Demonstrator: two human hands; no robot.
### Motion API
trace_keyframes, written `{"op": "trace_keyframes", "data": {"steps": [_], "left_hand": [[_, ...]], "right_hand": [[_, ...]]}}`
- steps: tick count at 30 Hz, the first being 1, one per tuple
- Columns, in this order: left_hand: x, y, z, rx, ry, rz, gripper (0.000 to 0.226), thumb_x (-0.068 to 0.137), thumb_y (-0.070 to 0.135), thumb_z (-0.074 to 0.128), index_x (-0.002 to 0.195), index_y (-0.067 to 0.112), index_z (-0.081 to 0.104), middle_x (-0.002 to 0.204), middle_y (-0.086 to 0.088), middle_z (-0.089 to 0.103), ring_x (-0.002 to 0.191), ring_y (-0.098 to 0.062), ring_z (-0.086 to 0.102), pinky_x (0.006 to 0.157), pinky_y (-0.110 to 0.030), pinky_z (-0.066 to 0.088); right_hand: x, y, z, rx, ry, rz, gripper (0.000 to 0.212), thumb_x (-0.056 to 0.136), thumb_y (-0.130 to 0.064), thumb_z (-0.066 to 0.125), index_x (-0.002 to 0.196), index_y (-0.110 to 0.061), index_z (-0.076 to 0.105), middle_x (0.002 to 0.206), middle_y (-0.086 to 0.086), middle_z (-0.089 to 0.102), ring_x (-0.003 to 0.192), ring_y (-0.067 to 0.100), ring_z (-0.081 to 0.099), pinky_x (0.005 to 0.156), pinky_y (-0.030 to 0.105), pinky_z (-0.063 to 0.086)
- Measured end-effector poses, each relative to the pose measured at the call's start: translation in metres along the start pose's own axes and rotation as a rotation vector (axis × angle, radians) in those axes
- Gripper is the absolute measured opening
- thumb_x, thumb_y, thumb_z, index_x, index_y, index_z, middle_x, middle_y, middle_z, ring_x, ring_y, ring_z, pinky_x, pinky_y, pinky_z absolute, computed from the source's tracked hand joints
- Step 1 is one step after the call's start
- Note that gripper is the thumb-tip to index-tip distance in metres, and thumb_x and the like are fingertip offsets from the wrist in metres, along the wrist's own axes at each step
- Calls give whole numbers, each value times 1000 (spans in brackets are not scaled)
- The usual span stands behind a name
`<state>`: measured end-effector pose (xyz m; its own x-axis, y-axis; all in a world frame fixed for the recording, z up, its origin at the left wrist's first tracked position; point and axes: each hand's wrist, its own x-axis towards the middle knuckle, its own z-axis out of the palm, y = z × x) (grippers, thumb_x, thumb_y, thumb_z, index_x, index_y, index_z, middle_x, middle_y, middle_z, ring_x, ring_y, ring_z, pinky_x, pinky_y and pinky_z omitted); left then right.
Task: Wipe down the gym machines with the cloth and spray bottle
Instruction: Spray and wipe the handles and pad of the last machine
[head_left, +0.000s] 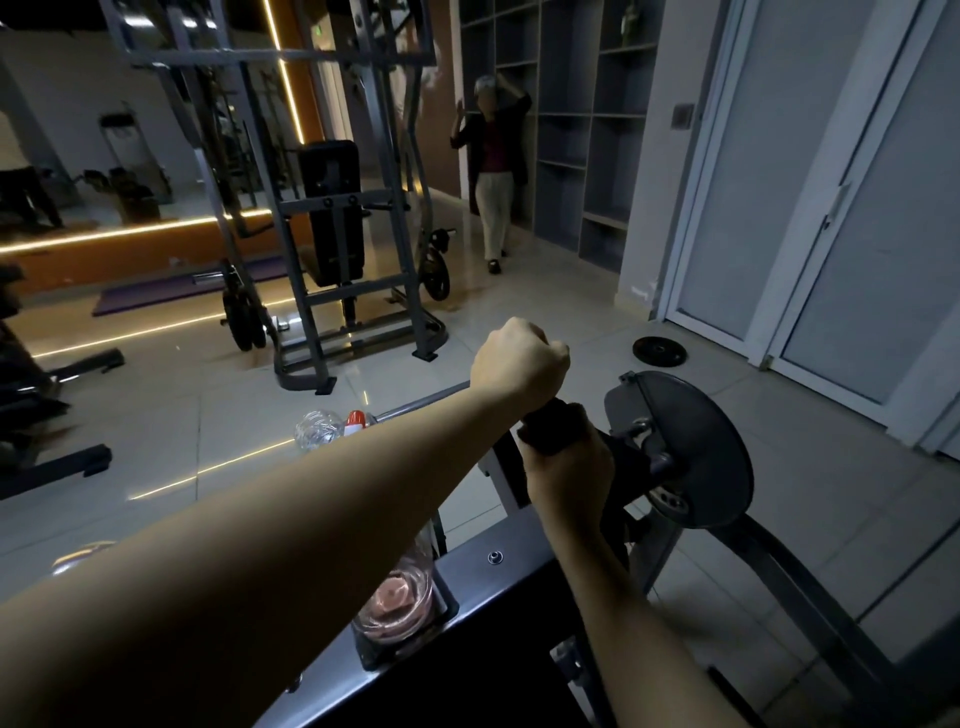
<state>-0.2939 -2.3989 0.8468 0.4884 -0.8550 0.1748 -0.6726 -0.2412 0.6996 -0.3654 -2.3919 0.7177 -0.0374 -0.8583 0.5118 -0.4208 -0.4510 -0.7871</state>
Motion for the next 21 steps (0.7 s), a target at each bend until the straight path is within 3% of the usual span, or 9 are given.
{"op": "trace_keyframes", "data": {"steps": [2,4,7,10,13,16,18,19,21], "left_hand": [[-1,1,-2,9,-13,6,34,91,27,57,60,14,52,61,-2,55,59,-23,52,53,-27,38],[-1,1,-2,16,-25,14,34,91,26,57,60,14,48,60,-3,52,58,-24,48,54,-28,36],[-1,1,-2,33,-25,25,30,89,24,56,62,15,45,59,-4,48,57,-25,43,53,-29,33],[0,1,-2,30,-26,33,33,88,22,56,59,15,41,57,-4,45,56,-25,41,52,-29,32],[1,0,-1,26,-30,30,31,88,23,57,61,15,44,59,-4,48,57,-25,43,53,-30,34],[2,-2,0,8,-22,21,29,87,24,57,61,15,48,60,-4,51,59,-26,47,54,-29,37],[2,-2,0,0,-20,13,30,87,25,57,60,15,49,60,-4,53,59,-26,48,55,-29,38],[2,-2,0,-2,-22,10,29,87,25,56,60,15,50,61,-5,55,59,-26,50,55,-29,39],[1,-3,-1,-14,-33,11,26,85,26,56,62,14,55,66,-9,65,63,-31,60,57,-31,46]], "right_hand": [[15,5,-11,-48,-186,-62,23,74,-23,77,90,-16,62,83,0,70,76,19,62,65,29,45],[37,11,-34,-62,-555,-109,21,74,-11,72,89,-20,60,85,-2,68,80,18,61,68,28,47],[63,15,-65,247,-1080,149,27,82,12,61,86,-14,56,79,-5,63,78,12,59,65,18,45],[77,16,-72,324,-1277,393,22,89,15,51,87,-7,53,75,0,60,65,6,60,58,16,47],[67,18,-63,235,-1154,260,22,84,11,62,91,-9,58,80,1,66,77,14,66,64,18,49],[28,28,-36,46,-542,82,27,74,-5,77,95,-12,63,86,0,66,83,20,62,66,11,45],[0,27,-16,84,-217,115,42,72,-14,81,110,-16,62,94,1,69,89,21,64,77,23,53],[-10,25,-9,108,-134,145,48,73,-17,81,116,-19,59,100,1,70,94,22,66,80,33,55],[-20,24,-7,105,-78,164,51,76,-18,79,121,-23,56,108,-1,68,100,21,66,83,41,56]]}}
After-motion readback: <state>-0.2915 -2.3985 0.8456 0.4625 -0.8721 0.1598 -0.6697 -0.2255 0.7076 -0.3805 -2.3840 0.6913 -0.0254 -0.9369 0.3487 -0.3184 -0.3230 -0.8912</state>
